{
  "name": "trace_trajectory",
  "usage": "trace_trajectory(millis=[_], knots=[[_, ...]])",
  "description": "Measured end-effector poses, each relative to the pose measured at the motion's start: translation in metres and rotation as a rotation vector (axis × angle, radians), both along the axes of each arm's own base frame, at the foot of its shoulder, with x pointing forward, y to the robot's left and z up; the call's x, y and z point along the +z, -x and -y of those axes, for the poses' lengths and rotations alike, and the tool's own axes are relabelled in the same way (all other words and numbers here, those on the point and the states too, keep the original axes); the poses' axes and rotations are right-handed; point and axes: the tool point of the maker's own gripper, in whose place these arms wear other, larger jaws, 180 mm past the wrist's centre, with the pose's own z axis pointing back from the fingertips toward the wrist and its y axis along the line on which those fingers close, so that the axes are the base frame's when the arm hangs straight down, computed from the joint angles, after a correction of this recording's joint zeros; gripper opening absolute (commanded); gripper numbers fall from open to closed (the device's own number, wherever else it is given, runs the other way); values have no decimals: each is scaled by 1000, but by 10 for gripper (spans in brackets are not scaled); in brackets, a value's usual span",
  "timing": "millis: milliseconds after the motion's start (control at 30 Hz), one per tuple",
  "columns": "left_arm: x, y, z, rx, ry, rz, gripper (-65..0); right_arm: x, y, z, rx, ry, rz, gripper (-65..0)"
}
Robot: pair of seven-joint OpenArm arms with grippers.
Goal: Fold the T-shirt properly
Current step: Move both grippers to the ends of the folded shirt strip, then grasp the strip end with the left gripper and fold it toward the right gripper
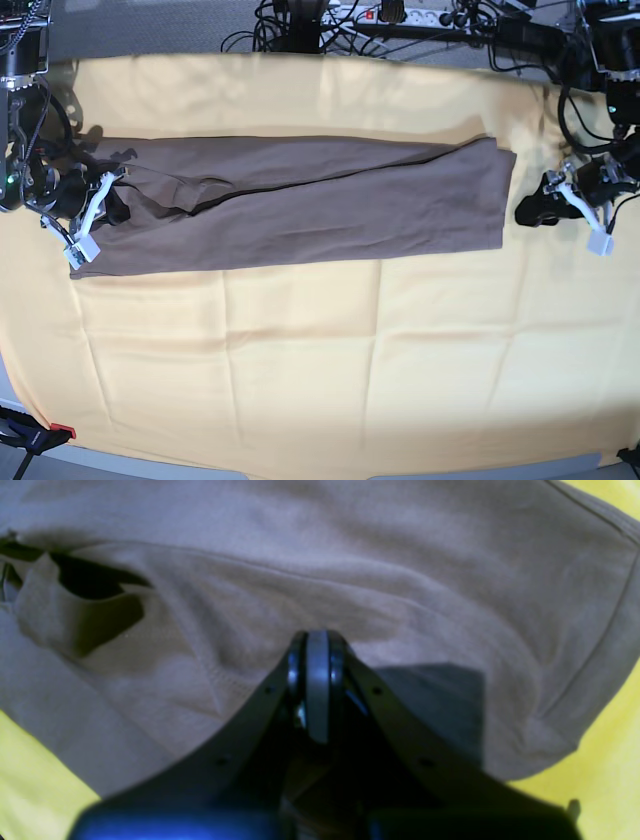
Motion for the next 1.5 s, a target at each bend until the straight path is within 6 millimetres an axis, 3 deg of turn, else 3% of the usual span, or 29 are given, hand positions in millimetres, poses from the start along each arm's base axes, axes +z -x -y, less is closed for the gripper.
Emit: trace_trajectory(millis=[433, 500, 600, 633, 900, 1067, 1167, 1333, 1500], knots=[[-17, 14, 77, -177, 151, -40, -310, 1, 0, -1, 11, 0, 3, -650], [-18, 15, 80, -187, 149, -42, -381, 1, 0, -1, 11, 0, 3, -650], [-23, 18, 78, -193, 127, -67, -627, 1, 0, -1, 11, 0, 3, -650], [-24, 19, 78, -200, 120, -69, -650, 1, -1, -1, 11, -1, 3, -650], [-12, 12, 78, -233, 130, -92, -650, 1, -1, -1, 12, -1, 4, -650], [24, 7, 99, -345, 269, 2, -650, 1, -1, -1, 11, -1, 3, -650], [32, 2, 104, -390, 255, 32, -650, 1, -1, -2, 11, -4, 5, -650], [36, -2, 128, -403, 315, 67, -650, 1, -1, -3, 10, -9, 12, -650], [37, -2, 172, -415, 436, 93, -650, 1, -1, -3, 10, -11, 13, -650]])
